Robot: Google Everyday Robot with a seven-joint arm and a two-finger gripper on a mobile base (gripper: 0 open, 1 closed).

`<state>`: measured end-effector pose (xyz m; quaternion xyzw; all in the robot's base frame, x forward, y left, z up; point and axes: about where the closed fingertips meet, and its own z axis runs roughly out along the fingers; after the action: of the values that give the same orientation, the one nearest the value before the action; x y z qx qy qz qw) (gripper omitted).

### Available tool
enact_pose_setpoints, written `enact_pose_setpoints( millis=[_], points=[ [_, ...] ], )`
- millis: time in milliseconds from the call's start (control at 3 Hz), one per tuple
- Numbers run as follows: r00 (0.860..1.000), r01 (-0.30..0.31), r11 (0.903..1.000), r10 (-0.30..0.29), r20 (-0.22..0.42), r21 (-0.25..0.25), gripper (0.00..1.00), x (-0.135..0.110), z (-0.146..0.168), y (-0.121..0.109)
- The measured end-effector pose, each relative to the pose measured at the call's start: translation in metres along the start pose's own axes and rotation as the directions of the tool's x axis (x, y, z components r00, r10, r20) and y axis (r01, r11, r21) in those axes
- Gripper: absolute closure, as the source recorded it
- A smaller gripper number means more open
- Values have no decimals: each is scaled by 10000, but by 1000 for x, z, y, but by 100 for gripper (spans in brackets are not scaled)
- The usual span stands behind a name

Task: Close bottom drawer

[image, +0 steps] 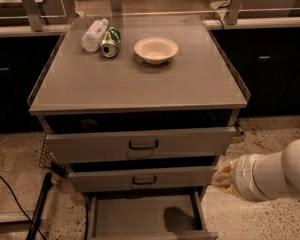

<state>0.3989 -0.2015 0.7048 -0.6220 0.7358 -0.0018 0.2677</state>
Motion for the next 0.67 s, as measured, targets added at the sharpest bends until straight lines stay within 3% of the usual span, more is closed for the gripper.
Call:
enact_pose_setpoints(
  millis=[667],
  points=[
    [9997,-90,9983,77,-213,-583,100,51,63,52]
  ],
)
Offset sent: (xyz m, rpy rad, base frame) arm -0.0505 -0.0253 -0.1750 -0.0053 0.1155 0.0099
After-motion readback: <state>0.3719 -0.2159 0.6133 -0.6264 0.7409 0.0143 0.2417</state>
